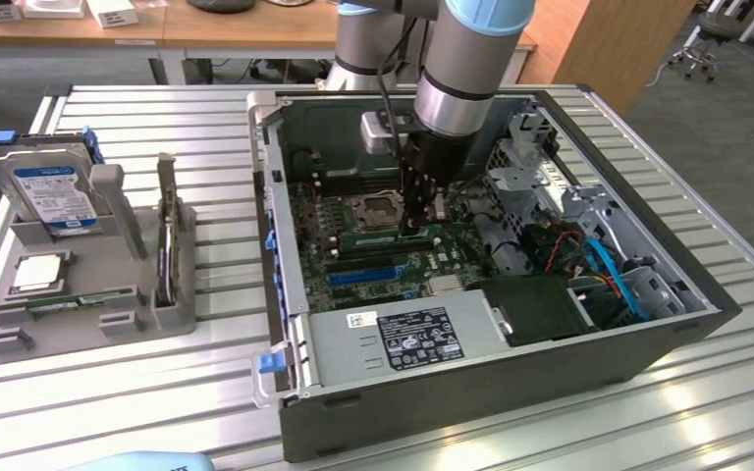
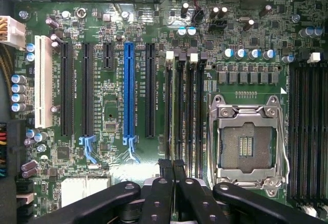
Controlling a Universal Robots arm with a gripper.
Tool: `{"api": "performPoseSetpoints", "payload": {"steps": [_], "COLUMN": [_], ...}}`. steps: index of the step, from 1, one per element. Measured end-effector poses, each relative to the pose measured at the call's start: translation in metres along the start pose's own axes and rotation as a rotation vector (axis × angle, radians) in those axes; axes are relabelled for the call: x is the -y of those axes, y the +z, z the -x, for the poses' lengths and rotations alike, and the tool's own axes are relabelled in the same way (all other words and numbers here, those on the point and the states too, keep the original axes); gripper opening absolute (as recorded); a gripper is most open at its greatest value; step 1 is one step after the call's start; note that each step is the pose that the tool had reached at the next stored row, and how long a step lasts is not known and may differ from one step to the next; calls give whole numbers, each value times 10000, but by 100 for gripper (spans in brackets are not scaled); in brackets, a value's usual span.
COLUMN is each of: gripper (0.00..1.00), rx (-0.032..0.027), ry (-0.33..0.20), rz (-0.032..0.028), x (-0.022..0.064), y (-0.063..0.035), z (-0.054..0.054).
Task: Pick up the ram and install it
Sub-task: 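Insert the ram into the slot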
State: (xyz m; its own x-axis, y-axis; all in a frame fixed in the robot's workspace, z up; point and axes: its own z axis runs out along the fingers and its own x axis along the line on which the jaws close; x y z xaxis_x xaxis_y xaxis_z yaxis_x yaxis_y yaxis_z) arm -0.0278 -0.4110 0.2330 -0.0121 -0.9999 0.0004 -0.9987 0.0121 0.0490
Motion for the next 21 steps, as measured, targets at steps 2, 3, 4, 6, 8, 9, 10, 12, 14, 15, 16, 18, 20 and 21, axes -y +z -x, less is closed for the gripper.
{"api": "performPoseSetpoints", "payload": {"steps": [2, 3, 4, 6, 8, 9, 10, 12, 14, 15, 16, 18, 20, 21], "gripper": [11, 11, 11, 11, 11, 11, 11, 11, 11, 11, 11, 11, 11, 11], "rx": [-2, -2, -3, -4, -5, -5, -5, -6, -5, -5, -5, -2, -4, -5], "ry": [-35, -50, -67, -99, -111, -111, -112, -111, -107, -104, -105, -105, -105, -105], "rz": [0, 0, 0, 0, 0, 0, 0, 1, 1, 1, 0, -1, 0, 1], "x": [1, 1, 2, 2, 2, 2, 3, 2, 3, 2, 3, 3, 3, 3], "y": [0, 0, 0, 0, 0, 0, 0, 0, 2, 3, 3, 4, 3, 3], "z": [0, 0, 0, 0, 0, 0, 0, 0, 0, 0, 0, -2, -4, -5]}}
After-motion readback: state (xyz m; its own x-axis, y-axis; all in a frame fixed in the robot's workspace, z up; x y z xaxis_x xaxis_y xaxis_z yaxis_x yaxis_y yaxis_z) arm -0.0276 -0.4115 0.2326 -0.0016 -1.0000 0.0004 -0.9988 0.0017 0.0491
